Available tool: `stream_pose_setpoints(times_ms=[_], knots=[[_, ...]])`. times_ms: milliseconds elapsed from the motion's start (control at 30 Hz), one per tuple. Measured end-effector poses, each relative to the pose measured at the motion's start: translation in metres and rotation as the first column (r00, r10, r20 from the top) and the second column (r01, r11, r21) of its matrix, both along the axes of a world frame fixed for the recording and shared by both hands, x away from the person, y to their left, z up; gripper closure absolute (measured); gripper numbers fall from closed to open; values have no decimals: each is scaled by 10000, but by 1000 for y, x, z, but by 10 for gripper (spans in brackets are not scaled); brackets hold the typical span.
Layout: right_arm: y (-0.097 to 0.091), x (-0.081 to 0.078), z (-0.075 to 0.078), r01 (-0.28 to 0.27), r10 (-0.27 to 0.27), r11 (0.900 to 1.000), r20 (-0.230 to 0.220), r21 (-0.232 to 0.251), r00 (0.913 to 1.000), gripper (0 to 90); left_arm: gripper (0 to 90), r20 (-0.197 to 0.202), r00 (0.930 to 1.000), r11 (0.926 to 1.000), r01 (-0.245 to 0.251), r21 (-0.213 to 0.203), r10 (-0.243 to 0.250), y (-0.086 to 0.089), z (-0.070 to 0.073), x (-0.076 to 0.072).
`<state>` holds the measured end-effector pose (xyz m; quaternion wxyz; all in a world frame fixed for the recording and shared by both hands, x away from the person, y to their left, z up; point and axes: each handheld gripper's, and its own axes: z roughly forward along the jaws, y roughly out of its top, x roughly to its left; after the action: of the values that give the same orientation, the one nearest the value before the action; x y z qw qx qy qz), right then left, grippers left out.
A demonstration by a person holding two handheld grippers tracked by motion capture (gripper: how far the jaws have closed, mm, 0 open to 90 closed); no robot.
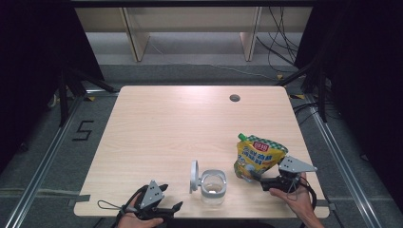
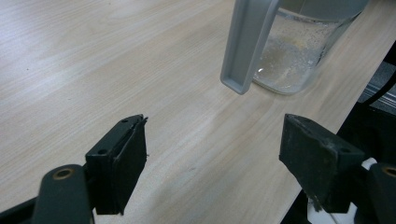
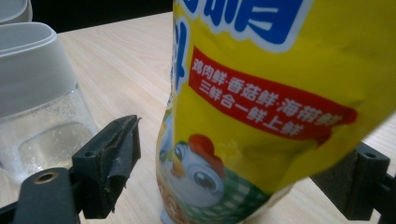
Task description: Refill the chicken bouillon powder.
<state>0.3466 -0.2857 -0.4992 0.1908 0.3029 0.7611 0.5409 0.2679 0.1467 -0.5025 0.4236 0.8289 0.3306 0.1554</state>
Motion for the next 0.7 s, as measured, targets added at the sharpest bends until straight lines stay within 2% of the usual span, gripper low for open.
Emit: stream_pose_setpoints(times_ms=[33,67,100,167,200,233,267,300,333,367,400,433,467,500,533,567,633,667,700], knots=[[-1,4,0,-95,100,9998,328,-161,9994,161,224,-45,10000,9998,-13,-188,12,-1,0,-1],[0,1,0,113,-113,9999,-51,-2,9999,162,224,27,10000,10000,-38,-65,39,0,0,0],[-1,3,0,57,-55,9999,164,-108,9999,163,224,13,10000,9998,-65,-179,65,-1,0,-1],[0,4,0,9,-9,10000,114,22,9999,163,224,38,10000,10000,-27,-15,28,0,0,0],[0,6,-1,-89,90,9999,377,-48,9992,165,224,10,10000,9999,33,-127,-33,-1,0,-1],[1,6,-1,-93,94,10000,328,-28,9994,166,224,76,10000,9999,3,-101,-2,-1,-1,-1],[2,4,-1,43,-43,9999,16,92,10000,168,224,4,9999,9993,-108,-349,108,-3,-2,-1],[2,4,-1,43,-43,9999,16,92,10000,168,224,4,9999,9993,-108,-349,108,-3,-2,-1],[2,5,-2,49,-51,9998,96,175,9999,173,224,-14,9999,9988,-130,-463,130,-4,-2,-1],[2,6,-2,1,-4,9997,113,249,9999,189,224,19,10000,10000,-9,-99,9,-2,-1,0],[2,6,-2,1,-4,9997,113,249,9999,189,224,19,10000,10000,-9,-99,9,-2,-1,0],[0,9,-2,-11,7,10000,398,96,9992,194,223,16,10000,10000,0,-94,1,-2,-1,0],[0,9,-1,20,-22,10000,364,62,9993,197,223,-11,10000,9996,-39,-263,39,-3,-2,-1],[0,9,-1,20,-22,10000,364,62,9993,197,223,-11,10000,9996,-39,-263,39,-3,-2,-1],[1,10,-2,-45,36,9999,494,163,9988,199,223,-37,9999,9993,-105,-370,104,-4,-3,0],[3,9,-3,24,-36,9992,300,405,9995,206,224,-23,10000,9994,-43,-337,42,-3,-3,0],[3,10,-3,31,-45,9991,336,417,9994,209,223,-34,10000,9998,-34,-208,33,-3,-3,0],[3,9,-4,-9,-2,9985,206,548,9998,215,223,-35,10000,9997,-28,-237,27,-3,-3,0],[3,9,-3,-3,0,9992,65,412,10000,221,223,-32,10000,9999,-10,-137,9,-3,-3,0]])
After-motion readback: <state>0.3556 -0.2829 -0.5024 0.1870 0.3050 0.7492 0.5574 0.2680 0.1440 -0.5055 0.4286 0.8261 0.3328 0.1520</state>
